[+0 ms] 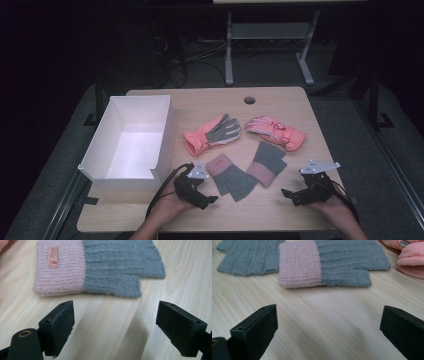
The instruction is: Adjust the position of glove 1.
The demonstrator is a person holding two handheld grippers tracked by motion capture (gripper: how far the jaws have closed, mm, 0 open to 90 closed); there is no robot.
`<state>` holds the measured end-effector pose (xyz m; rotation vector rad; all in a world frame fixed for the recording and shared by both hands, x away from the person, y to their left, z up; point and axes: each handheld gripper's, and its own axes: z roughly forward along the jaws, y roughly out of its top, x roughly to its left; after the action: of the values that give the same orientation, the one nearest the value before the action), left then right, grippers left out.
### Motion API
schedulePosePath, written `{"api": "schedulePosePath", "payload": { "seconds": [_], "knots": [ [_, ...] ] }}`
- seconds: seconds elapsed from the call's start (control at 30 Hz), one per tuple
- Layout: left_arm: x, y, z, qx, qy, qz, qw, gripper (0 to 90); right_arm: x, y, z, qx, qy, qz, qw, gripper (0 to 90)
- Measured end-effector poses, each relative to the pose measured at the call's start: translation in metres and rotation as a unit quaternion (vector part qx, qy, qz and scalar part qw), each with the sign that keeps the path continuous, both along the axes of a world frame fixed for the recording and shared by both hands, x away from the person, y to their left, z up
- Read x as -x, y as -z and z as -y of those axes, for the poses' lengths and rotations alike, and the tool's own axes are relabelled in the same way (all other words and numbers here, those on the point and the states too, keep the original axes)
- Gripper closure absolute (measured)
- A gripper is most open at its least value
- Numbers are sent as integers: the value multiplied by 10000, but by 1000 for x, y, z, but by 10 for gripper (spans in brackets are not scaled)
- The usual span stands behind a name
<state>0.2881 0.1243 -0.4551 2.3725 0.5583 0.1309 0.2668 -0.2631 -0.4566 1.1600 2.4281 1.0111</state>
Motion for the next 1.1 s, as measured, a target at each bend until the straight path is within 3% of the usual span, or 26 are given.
{"api": "schedulePosePath", "payload": {
  "seconds": [0.13, 0.23, 0.27, 0.5, 0.83, 1.1],
  "knots": [
    [0, -5, -3, 180, -87, 25, 9998, 262, 1, -1, 0, -50, 13, 4, 10000, 10],
    [-1, -7, -5, 176, -58, -18, 9998, 468, 2, -2, -1, -96, 16, -28, 9999, 10],
    [-3, -10, -5, 316, -64, -140, 9994, 564, 1, -3, -1, -124, -16, -24, 9999, 10],
    [-14, -24, 1, 395, 19, -129, 9991, 895, 0, -3, -2, -164, -105, -21, 9998, 10],
    [-24, -32, 7, 319, -1, -163, 9994, 898, 2, -4, -2, -178, 19, -13, 9998, 10],
    [-44, -34, 21, 326, -35, -138, 9994, 898, 2, -4, -2, -176, 14, -9, 9998, 10]
  ]
}}
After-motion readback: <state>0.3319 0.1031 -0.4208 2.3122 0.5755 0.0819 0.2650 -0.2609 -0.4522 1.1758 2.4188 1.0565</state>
